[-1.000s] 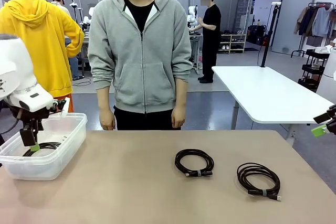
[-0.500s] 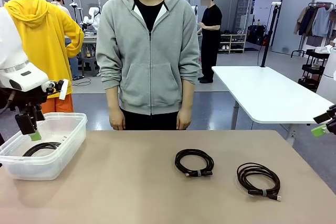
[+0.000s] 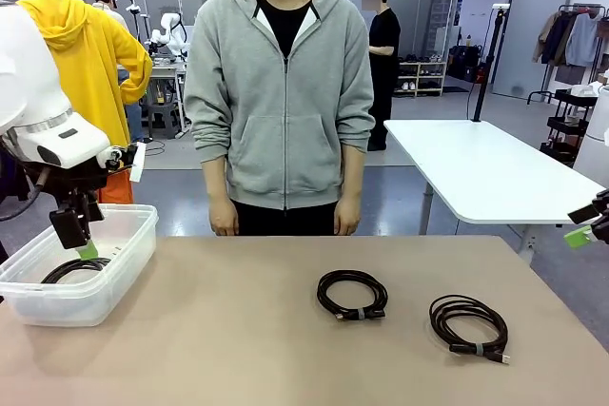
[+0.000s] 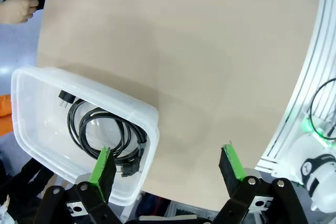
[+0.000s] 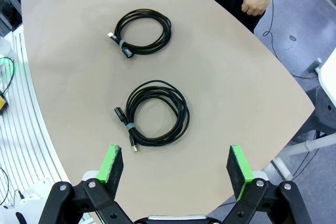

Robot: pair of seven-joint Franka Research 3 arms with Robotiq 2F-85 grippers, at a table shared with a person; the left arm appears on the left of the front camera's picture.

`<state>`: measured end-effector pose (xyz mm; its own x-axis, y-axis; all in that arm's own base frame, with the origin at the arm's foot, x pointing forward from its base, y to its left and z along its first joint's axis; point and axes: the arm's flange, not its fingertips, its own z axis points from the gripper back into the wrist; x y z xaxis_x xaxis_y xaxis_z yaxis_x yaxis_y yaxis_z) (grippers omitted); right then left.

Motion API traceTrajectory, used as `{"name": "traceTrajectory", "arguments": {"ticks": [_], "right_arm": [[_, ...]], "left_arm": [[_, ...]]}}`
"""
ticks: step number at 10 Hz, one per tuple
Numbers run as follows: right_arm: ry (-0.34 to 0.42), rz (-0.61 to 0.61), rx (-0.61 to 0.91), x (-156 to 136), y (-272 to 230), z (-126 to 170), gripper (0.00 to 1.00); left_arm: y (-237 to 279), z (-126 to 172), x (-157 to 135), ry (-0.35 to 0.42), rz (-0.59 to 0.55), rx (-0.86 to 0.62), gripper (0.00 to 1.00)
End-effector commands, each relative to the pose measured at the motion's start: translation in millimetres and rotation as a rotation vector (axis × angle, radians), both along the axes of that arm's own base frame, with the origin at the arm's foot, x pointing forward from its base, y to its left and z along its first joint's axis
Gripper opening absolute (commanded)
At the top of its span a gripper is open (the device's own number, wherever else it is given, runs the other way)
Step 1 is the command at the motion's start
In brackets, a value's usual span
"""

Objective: Organize and store the cables.
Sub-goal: Place the USB Extension Cable into the Organizing box.

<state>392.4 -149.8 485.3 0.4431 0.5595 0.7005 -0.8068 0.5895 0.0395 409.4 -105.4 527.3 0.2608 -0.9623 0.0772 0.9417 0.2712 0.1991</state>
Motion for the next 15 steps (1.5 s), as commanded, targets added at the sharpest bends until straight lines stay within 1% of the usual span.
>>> {"name": "traceTrajectory", "arguments": {"ticks": [1,2,3,4,5,6,7,9,10,11,12,13,14,15], "right_arm": [[-0.001,-0.003,0.011,-0.4,0.8,1.5,1.0],[0.0,0.0,0.0,0.0,0.0,0.0,1.0],[-0.055,0.133,-0.073,-0.6,19.7,24.5,1.0],[-0.08,0.277,-0.135,5.2,45.3,43.6,1.0],[-0.074,0.407,-0.189,19.4,72.8,53.6,1.0],[-0.062,0.481,-0.229,37.0,101.0,58.0,1.0],[-0.031,0.565,-0.27,53.9,137.2,56.7,1.0],[-0.019,0.704,-0.364,75.7,204.6,37.4,1.0],[-0.019,0.724,-0.422,82.0,231.2,25.1,1.0],[0.004,0.776,-0.43,85.5,260.2,7.5,1.0],[0.023,0.81,-0.44,83.9,276.2,-9.7,1.0],[0.045,0.803,-0.452,80.2,282.1,-23.9,1.0],[0.047,0.766,-0.472,72.5,282.8,-36.6,1.0],[0.042,0.811,-0.42,81.6,287.5,-19.1,1.0]], "left_arm": [[1.8,1.8,2.1,-0.001,-0.011,0.002,1.0],[1.8,1.8,2.1,-0.001,-0.011,0.002,1.0],[1.8,1.8,2.1,-0.001,-0.011,0.002,1.0],[1.8,1.8,2.1,-0.001,-0.011,0.002,1.0],[1.8,1.8,2.1,-0.001,-0.011,0.002,1.0],[1.8,1.8,2.1,-0.001,-0.011,0.002,1.0],[1.8,1.8,2.1,-0.001,-0.011,0.002,1.0],[1.8,1.8,2.1,-0.001,-0.011,0.002,1.0],[1.8,1.8,2.1,-0.001,-0.011,0.002,1.0],[1.8,1.8,2.1,-0.001,-0.011,0.002,1.0],[1.8,1.8,2.1,-0.001,-0.011,0.002,1.0],[1.8,1.8,2.1,-0.001,-0.011,0.002,1.0],[1.8,1.8,2.1,-0.001,-0.011,0.002,1.0],[1.8,1.8,2.1,-0.001,-0.011,0.002,1.0]]}}
